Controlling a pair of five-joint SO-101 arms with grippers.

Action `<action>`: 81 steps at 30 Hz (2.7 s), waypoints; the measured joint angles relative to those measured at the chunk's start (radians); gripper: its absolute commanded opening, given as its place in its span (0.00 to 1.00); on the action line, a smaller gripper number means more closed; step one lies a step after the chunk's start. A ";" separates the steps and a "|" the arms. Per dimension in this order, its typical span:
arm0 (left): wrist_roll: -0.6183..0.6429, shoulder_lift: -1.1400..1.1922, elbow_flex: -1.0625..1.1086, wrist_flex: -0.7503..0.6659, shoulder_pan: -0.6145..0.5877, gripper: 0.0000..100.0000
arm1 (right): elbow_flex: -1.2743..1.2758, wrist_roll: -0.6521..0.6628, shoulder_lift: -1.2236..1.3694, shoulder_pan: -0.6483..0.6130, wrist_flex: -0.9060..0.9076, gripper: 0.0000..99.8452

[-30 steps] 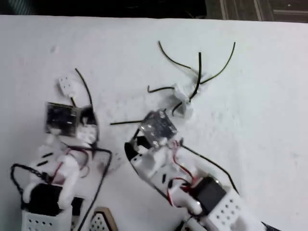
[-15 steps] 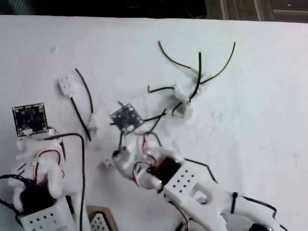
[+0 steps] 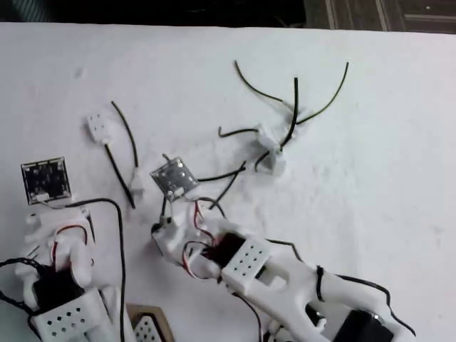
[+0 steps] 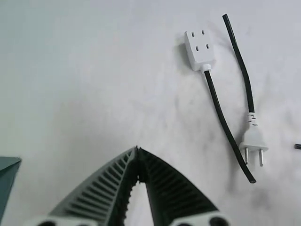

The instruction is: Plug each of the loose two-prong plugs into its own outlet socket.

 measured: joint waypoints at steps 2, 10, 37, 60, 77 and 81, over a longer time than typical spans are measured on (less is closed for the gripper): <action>0.000 -0.002 0.000 0.000 0.002 0.02 | 0.000 0.000 0.003 0.000 -0.006 0.02; 0.000 -0.002 0.000 0.000 0.002 0.02 | 0.000 -0.002 0.012 0.000 -0.052 0.02; -0.502 -0.009 0.107 0.092 0.072 0.02 | 0.066 0.104 -0.750 0.482 0.430 0.02; -0.746 0.859 -0.236 0.269 0.427 0.02 | 0.086 0.146 -0.786 0.620 0.430 0.02; -0.514 1.217 -0.371 0.051 0.672 0.02 | 0.086 0.146 -0.786 0.618 0.430 0.02; -0.425 1.283 -0.437 0.046 0.769 0.02 | 0.086 0.146 -0.786 0.618 0.430 0.02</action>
